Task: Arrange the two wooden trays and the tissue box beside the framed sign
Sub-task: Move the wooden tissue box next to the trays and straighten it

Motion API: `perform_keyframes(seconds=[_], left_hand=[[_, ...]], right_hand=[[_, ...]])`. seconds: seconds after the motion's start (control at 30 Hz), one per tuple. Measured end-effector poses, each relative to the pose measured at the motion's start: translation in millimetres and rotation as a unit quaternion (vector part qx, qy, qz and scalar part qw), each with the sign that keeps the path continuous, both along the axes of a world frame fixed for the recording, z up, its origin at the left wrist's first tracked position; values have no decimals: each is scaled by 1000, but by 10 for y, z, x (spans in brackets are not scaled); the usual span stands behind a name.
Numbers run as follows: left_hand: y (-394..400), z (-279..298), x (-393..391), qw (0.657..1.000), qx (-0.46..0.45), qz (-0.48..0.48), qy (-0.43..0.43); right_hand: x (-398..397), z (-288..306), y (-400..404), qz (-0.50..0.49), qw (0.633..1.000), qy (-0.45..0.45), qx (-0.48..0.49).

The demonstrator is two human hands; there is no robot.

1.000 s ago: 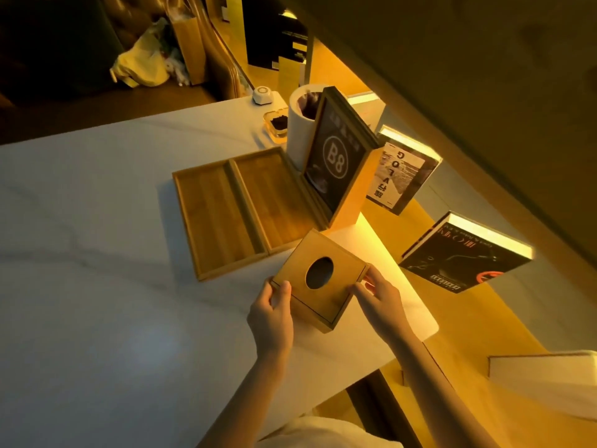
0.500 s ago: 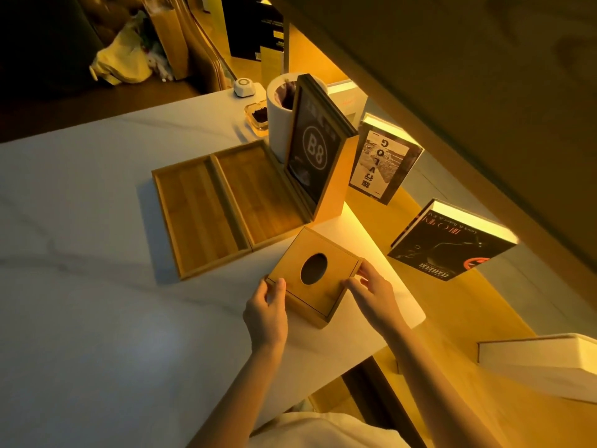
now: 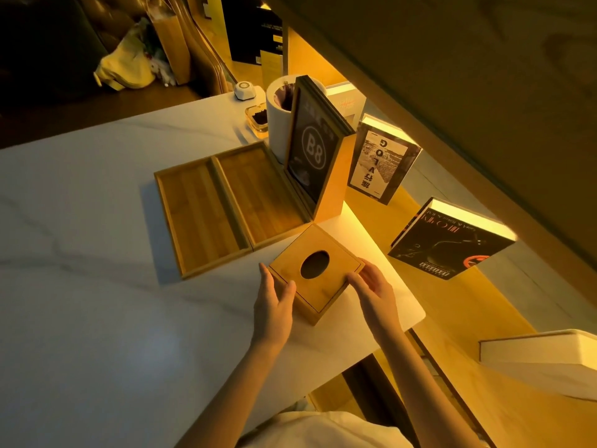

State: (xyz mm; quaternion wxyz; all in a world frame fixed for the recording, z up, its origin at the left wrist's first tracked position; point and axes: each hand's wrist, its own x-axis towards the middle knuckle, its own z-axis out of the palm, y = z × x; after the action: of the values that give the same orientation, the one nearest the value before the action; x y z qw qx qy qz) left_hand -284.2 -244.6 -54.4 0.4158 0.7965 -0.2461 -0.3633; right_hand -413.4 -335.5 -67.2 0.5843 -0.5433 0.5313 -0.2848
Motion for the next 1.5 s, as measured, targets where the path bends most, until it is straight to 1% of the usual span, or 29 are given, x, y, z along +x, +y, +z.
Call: perform_keyframes(seconds=[0.13,0.2,0.37,0.43,0.47,0.5,0.53,0.57,0.6,0.63,0.67,0.7,0.73,0.83,0.93,1.03,1.13,1.5], left_hand=[[-24,-38,128,998,-19,-49,43],[-44,-39,173,996,-33,-72,51],[-69,2,224,990,-66,-113,53],[-73,-20,215,993,-55,-106,10],[-65,-45,204,994,-46,-98,-35],[-47,-73,186,991,-43,-92,-89],[-16,-107,165,984,-46,-91,-145],[27,-140,141,973,-51,-99,-200],[70,-186,118,960,-53,-114,-249],[107,-229,99,948,-49,-134,-286],[133,-275,87,939,-42,-153,-306],[147,-309,78,936,-33,-167,-309],[150,-332,75,936,-26,-174,-305],[135,-343,75,936,-10,-183,-302],[120,-317,69,929,1,-184,-320],[52,-298,69,928,10,-193,-319],[-54,-294,78,926,12,-200,-319],[-405,-235,106,914,16,-225,-337]], right_hand=[[27,-43,187,-56,998,17,-17],[33,-42,252,-77,997,24,-21],[42,-6,316,-91,995,34,-20],[31,10,302,-77,996,48,-27],[26,14,302,-64,994,76,-36],[14,12,307,-50,988,130,-64],[3,3,321,-28,972,202,-118],[-3,-12,348,5,944,270,-189],[3,-35,384,48,912,317,-256],[21,-59,420,95,886,342,-299],[50,-83,458,134,871,356,-313],[84,-106,491,157,864,368,-307],[118,-138,511,163,859,382,-299],[174,-201,534,134,841,420,-313],[167,-237,506,135,828,436,-326],[157,-222,438,128,820,449,-331],[147,-227,365,139,825,439,-327],[138,-196,45,131,834,432,-317]])
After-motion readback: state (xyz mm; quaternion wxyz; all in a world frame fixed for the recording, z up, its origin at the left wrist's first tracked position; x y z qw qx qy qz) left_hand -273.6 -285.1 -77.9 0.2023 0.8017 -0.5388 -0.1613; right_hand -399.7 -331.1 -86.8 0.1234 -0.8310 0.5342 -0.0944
